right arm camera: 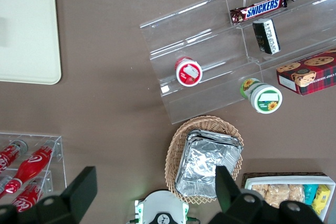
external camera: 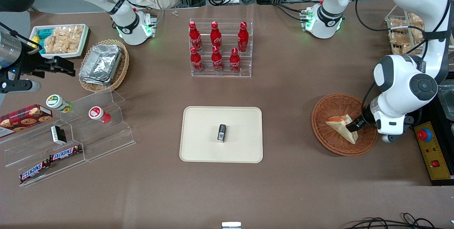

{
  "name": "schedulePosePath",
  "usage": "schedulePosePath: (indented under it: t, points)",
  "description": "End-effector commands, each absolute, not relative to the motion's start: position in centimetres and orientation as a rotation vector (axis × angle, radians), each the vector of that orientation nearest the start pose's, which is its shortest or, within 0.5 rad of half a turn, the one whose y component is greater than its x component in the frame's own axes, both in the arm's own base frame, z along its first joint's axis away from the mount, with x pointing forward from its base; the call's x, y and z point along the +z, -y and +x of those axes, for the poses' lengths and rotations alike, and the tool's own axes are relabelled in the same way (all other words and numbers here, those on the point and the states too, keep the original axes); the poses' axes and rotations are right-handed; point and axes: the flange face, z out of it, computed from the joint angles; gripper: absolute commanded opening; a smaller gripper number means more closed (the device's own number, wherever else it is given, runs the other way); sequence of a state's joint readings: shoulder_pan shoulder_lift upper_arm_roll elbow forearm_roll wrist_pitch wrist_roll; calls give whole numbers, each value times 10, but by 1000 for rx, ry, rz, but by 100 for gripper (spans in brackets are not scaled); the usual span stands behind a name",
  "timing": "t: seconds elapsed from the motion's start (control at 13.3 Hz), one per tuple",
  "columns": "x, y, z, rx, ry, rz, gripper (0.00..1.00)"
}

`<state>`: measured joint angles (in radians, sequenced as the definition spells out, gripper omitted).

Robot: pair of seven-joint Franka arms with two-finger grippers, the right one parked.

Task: Place sandwich from basket to tray
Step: 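Lower the left gripper and close it on the sandwich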

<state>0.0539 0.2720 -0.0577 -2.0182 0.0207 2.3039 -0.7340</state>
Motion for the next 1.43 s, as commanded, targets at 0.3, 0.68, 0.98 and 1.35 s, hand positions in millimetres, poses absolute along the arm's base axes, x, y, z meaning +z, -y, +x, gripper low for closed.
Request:
schedulePosePath:
  t: [0.3,0.68,0.98,1.35]
  points:
    - [293,5,580,-112,1278,-2910,99]
    - [286,12,582,-115,1286,-2903,99]
    - [278,19,579,-133,1307,-2902,98]
    - [270,20,570,-173,1324,-2906,83]
